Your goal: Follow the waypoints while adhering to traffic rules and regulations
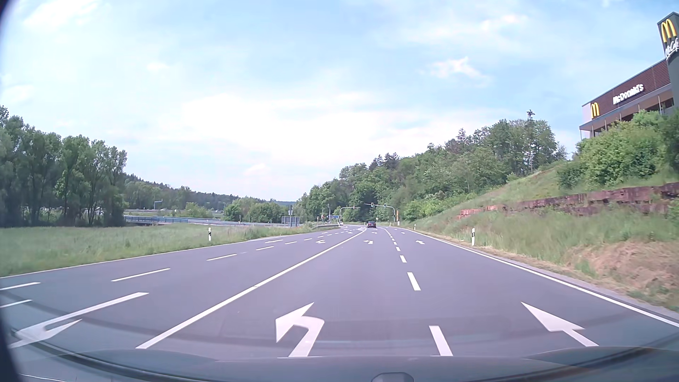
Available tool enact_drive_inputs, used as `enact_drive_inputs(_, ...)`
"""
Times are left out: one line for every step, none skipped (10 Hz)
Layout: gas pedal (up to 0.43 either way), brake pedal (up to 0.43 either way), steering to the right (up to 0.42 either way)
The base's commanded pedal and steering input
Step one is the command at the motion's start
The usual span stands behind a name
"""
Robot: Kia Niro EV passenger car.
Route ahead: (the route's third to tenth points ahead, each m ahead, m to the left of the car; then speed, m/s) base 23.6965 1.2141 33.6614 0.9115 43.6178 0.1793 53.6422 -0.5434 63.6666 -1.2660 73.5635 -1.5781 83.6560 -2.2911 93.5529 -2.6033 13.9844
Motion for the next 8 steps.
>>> enact_drive_inputs(0.138,0.000,0.005)
enact_drive_inputs(0.130,0.000,0.008)
enact_drive_inputs(0.118,0.000,0.011)
enact_drive_inputs(0.110,0.000,0.011)
enact_drive_inputs(0.098,0.000,0.011)
enact_drive_inputs(0.098,0.000,0.011)
enact_drive_inputs(0.087,0.000,0.011)
enact_drive_inputs(0.079,0.000,0.011)
